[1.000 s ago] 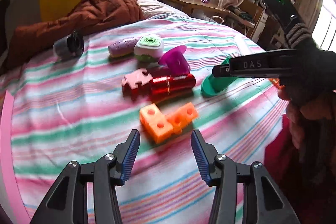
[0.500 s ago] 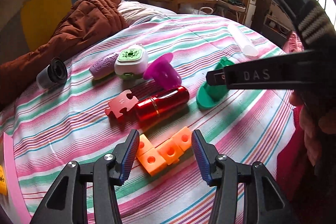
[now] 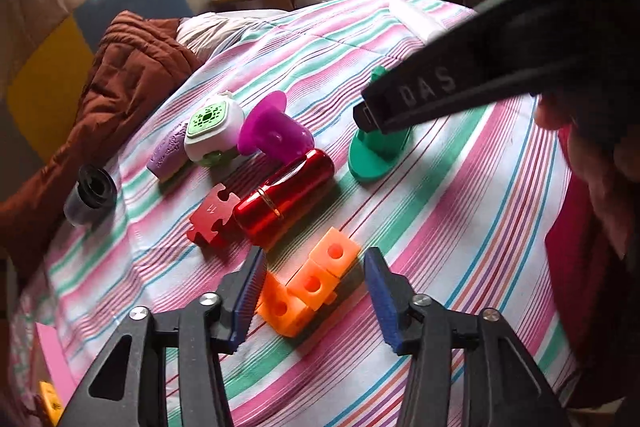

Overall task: Organize rigid objects
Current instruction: 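Grasp the orange linked cubes with the left tool while the right tool holds the green piece, then carry the orange cubes into the tray and open the left tool, then carry the green cup-shaped piece into the tray and open the right tool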

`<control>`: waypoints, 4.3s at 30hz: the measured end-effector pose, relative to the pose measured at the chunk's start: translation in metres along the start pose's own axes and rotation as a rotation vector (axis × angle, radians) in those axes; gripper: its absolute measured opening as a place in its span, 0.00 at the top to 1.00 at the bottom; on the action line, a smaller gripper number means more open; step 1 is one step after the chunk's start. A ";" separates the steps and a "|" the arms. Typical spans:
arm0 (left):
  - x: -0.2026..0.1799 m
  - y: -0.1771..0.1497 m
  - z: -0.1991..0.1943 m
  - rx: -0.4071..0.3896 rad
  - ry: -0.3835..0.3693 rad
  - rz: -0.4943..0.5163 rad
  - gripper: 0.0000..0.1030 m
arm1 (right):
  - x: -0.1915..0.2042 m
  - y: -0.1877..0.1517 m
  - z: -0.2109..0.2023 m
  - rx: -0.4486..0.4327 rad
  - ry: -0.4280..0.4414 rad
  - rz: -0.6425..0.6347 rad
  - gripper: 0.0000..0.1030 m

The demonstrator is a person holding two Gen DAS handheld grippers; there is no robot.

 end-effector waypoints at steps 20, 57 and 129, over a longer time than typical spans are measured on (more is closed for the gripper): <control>0.020 -0.022 -0.018 -0.021 -0.146 -0.278 0.80 | 0.001 0.001 -0.001 -0.010 -0.002 0.000 0.70; 0.177 -0.123 -0.156 -0.260 -0.056 -0.713 0.80 | 0.064 0.009 -0.018 -0.120 0.124 -0.215 0.70; 0.266 -0.230 -0.169 -0.171 0.190 -0.924 0.63 | 0.382 0.044 -0.026 -0.113 0.463 -0.605 0.70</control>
Point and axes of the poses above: each gripper's, at about its wrist camera, not at the fingertips, and z roughly the way its jaws point, x to its left, y to its top, the point moved 6 cm from there along z, roughly the way its jaws point, and after that the axes turned 13 degrees about -z, right-handed, at the moved point
